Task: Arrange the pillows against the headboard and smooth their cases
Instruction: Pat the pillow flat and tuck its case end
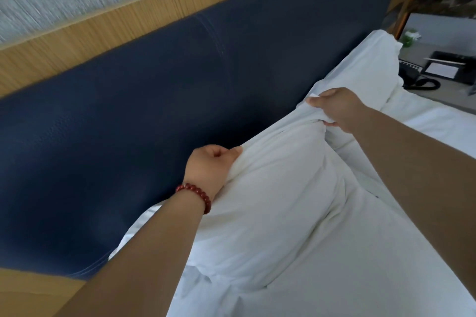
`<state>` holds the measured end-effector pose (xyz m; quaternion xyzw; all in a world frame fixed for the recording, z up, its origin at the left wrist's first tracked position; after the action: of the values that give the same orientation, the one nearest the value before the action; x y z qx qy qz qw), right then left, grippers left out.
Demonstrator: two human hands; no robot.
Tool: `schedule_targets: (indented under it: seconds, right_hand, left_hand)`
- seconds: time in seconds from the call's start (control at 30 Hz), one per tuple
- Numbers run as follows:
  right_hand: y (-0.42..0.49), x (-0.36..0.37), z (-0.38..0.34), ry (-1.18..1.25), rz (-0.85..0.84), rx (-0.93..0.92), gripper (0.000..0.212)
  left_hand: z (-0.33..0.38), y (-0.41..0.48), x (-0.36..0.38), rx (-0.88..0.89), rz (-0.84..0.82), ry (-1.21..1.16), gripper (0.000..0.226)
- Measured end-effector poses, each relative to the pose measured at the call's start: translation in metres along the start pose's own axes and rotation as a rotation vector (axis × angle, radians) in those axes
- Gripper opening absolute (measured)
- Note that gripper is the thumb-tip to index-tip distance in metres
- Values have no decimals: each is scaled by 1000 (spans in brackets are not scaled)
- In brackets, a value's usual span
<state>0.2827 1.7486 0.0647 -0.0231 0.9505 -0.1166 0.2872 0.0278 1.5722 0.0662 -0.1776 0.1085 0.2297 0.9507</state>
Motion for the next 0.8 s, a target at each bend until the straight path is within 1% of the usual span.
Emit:
schedule_targets:
  seconds: [0.03, 0.07, 0.17, 0.27, 0.33, 0.37, 0.4, 0.43, 0.47, 0.5, 0.53, 0.57, 0.6, 0.63, 0.67, 0.7, 0.73, 0.77, 0.8]
  right_hand:
    - [2, 3, 2, -24, -7, 19, 62]
    - [6, 6, 3, -50, -5, 24, 63]
    - [18, 15, 7, -160, 12, 22, 50]
    - [25, 21, 6, -326, 66, 15, 38]
    - [24, 23, -2, -471, 174, -26, 33]
    - [19, 23, -11, -545, 276, -87, 31]
    - [10, 25, -23, -603, 412, -208, 29]
    - [-6, 30, -39, -614, 548, -396, 27]
    - [-26, 38, -55, -555, 632, -638, 25]
    - [-48, 51, -66, -487, 603, -880, 27]
    - [-65, 66, -71, -462, 476, -1061, 31]
    - [-77, 83, -67, -502, 325, -1136, 37]
    - [-81, 97, -57, -583, 207, -1124, 42]
    - [-78, 104, -44, -667, 167, -1069, 47]
    - [-71, 104, -31, -751, 192, -995, 52]
    - [-63, 98, -21, -816, 243, -913, 56]
    - [-57, 91, -17, -862, 296, -833, 58]
    - [-54, 87, -16, -887, 345, -781, 57]
    - [-56, 85, -20, -886, 387, -791, 54]
  left_hand:
    - [-4, -2, -2, -14, -1, -5, 44]
    - [-8, -3, -3, -33, -9, -13, 45]
    - [-16, -5, -7, -44, -81, 10, 35]
    - [-15, -4, -12, 13, -143, 88, 31]
    - [-14, -1, -16, 43, -118, 107, 32]
    - [-14, 1, -18, 53, -94, 105, 32]
    - [-14, 3, -19, 59, -72, 100, 32]
    - [-14, 3, -20, 57, -58, 82, 32]
    - [-15, 2, -20, 46, -53, 54, 33]
    - [-16, 1, -19, 31, -56, 27, 32]
    - [-17, 1, -19, 24, -62, 14, 31]
    - [-16, -1, -19, 36, -61, 27, 28]
    - [-14, -2, -20, 94, -39, 87, 24]
    - [-11, -5, -24, 216, 9, 216, 22]
    - [-4, -11, -28, 411, 93, 366, 26]
    - [2, -20, -30, 632, 156, 460, 30]
    - [5, -29, -29, 816, 162, 500, 35]
    - [3, -33, -26, 895, 103, 531, 40]
    - [-3, -33, -22, 839, -10, 577, 47]
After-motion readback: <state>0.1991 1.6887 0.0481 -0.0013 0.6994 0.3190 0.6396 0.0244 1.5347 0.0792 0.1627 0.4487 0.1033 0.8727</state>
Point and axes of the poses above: each hand's wrist, its own y-axis towards the middle knuckle, its own x-axis out of the palm, z = x × y, the point moved 5 cm from there along y, towards the middle knuckle, and after that the axes turned 12 degrees about -y, right-handed, at the moved point
